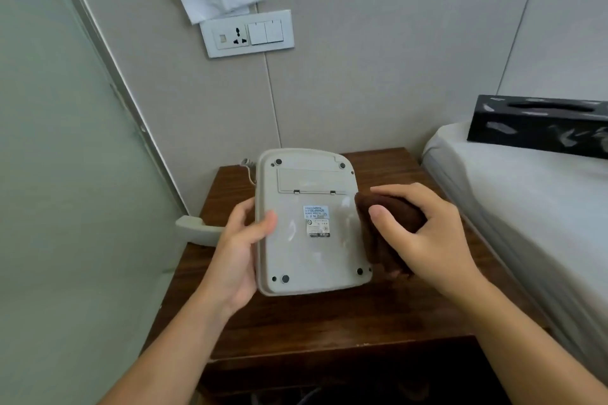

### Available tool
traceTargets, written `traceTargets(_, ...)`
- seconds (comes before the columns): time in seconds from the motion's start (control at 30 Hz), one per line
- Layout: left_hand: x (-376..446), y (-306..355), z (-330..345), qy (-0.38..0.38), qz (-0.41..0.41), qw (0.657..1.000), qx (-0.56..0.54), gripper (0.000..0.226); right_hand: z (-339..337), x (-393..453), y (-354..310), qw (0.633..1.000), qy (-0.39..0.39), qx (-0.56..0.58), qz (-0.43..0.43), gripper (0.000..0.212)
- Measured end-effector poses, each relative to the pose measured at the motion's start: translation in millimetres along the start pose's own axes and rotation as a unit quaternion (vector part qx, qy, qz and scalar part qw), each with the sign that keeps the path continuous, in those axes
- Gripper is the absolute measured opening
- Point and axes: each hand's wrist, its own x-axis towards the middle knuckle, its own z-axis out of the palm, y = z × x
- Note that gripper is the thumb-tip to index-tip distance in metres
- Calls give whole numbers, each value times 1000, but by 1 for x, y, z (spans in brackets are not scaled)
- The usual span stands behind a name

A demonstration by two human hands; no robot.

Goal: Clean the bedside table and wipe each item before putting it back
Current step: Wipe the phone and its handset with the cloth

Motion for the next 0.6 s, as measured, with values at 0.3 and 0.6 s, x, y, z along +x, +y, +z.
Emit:
traceTargets(0.3,14,-5,-6,-9,-170,982,79,36,-5,8,9,996,-56,-65,6,31)
traceTargets(0.6,9,-1,-9,-5,-33,933,359,63,14,10,26,986,-123,-109,-22,29)
